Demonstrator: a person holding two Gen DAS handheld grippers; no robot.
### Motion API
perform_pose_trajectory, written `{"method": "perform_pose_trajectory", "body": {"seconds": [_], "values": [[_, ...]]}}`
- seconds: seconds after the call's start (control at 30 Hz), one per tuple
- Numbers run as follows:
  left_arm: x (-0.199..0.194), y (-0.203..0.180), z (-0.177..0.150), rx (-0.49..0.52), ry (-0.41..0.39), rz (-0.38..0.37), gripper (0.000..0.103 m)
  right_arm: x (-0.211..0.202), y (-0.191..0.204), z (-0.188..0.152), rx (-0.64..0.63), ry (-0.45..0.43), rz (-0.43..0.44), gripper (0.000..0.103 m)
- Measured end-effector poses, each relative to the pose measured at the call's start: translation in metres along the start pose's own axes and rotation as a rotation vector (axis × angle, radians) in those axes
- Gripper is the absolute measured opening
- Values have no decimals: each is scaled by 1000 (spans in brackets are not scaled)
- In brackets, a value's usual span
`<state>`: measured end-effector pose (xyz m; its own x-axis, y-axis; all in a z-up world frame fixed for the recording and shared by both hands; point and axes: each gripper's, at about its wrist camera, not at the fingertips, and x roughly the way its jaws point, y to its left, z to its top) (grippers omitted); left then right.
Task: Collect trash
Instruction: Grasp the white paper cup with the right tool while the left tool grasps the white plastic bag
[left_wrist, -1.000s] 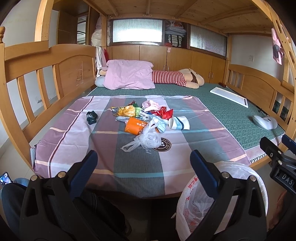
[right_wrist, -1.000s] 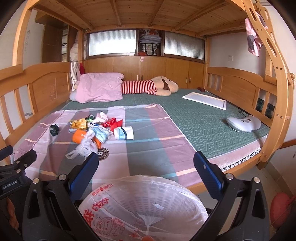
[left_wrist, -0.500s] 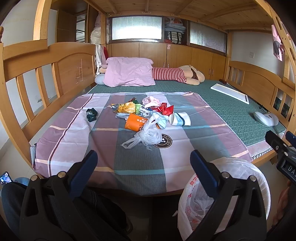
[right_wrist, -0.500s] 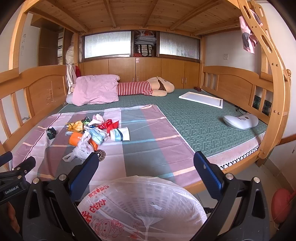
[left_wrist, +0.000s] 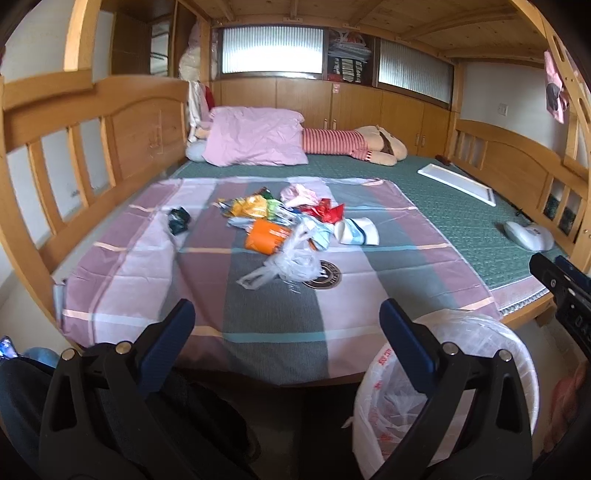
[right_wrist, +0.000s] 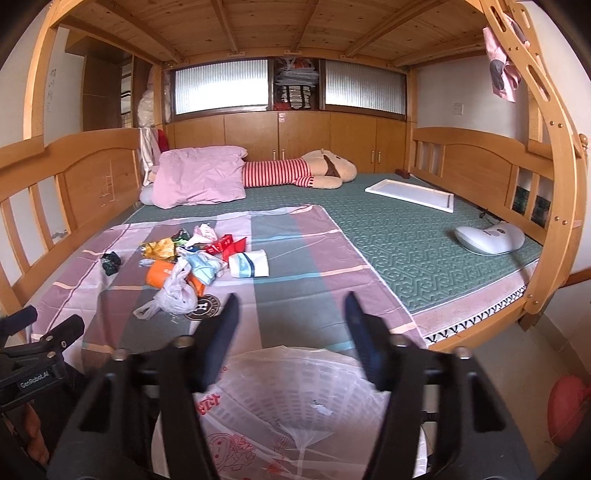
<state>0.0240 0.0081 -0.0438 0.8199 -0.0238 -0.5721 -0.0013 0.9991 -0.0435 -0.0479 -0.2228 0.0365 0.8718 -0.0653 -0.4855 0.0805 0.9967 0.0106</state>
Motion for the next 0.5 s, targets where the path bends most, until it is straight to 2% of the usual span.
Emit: {"method": "perform_pose_trajectory", "body": {"seconds": [0.13, 0.23, 0.3, 0.37, 0.5], "values": [[36, 16, 0, -46, 83, -21, 99, 8, -4, 8, 24, 11, 22, 52], [71, 44, 4, -126, 150, -49, 98, 18, -6, 13, 31, 40, 31, 53], [103, 70, 14, -196, 206, -69, 98, 28, -6, 14, 30, 71, 15, 62], [133, 92, 24, -253, 248, -59, 98, 40, -5, 12, 35, 121, 29, 71], [200, 136, 44, -367, 320, -18, 98, 73, 0, 6, 52, 239, 46, 73]]}}
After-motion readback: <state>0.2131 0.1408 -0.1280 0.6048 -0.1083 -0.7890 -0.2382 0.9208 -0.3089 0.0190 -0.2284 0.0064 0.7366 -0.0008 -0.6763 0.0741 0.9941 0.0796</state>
